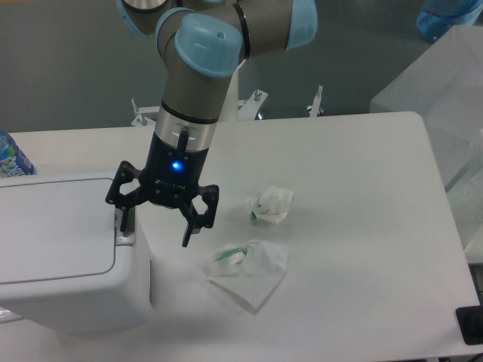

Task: Open the trash can
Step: 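Push the lid back until the trash can is open, then lift the gripper away from the open trash can toward the wrappers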

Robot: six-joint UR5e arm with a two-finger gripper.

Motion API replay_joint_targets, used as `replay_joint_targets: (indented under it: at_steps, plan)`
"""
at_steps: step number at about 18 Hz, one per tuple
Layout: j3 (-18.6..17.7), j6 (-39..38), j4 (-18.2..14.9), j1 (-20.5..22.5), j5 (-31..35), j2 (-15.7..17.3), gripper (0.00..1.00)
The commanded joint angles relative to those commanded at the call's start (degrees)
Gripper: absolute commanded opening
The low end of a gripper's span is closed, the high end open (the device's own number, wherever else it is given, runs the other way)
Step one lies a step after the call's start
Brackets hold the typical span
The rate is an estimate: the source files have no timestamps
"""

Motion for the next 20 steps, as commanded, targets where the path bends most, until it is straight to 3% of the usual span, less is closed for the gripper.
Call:
replay_joint_targets:
  at_steps: [13,16,20]
  plan:
    - [-0.1,0.0,0.0,0.0,-0.1,0.1,1.0]
    - [1.8,1.1,0.0,0.1,0.0,0.8,1.0]
    - [8.0,1.8,0.0,1.8,0.4,0.5,1.0]
